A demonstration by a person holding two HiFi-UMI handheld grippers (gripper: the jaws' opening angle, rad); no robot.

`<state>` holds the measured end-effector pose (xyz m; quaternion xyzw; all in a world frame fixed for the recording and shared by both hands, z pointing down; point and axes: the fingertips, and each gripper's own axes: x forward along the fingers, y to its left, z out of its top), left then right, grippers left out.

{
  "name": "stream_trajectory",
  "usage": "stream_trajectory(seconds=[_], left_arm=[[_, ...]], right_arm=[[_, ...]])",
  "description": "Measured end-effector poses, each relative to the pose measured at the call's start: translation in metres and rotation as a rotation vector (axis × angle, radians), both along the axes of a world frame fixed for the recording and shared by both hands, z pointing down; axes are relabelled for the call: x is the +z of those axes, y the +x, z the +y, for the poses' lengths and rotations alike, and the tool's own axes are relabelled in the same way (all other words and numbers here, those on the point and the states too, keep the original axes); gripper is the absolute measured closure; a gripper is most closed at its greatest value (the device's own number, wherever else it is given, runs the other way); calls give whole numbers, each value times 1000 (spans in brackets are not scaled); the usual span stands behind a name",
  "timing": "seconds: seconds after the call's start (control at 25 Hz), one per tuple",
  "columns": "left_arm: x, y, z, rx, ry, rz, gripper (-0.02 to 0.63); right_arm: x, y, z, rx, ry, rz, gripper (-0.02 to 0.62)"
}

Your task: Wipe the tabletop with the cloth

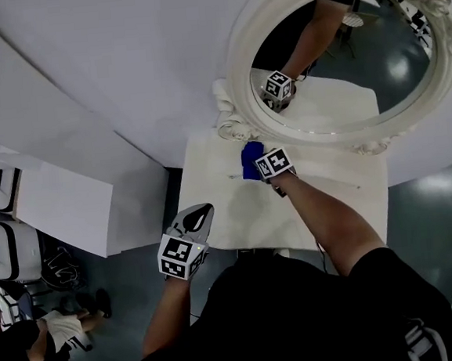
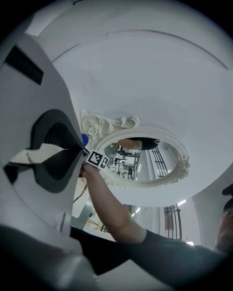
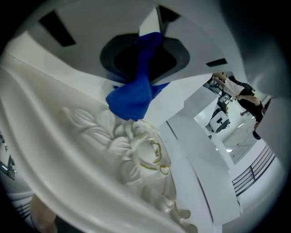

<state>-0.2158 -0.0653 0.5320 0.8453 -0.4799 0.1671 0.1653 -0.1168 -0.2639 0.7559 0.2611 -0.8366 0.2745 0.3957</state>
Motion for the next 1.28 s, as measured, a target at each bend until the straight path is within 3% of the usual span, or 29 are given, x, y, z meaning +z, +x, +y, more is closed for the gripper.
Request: stream_trajectory(seconds=[0.56, 1.28], left_arm=[[-6, 112, -28, 184, 3, 1, 592], [-9, 233, -62, 362, 1, 0, 592]], right_arm=[[-2, 198, -17, 249, 32, 29, 554], [-4, 410, -17, 501, 59, 33, 554]])
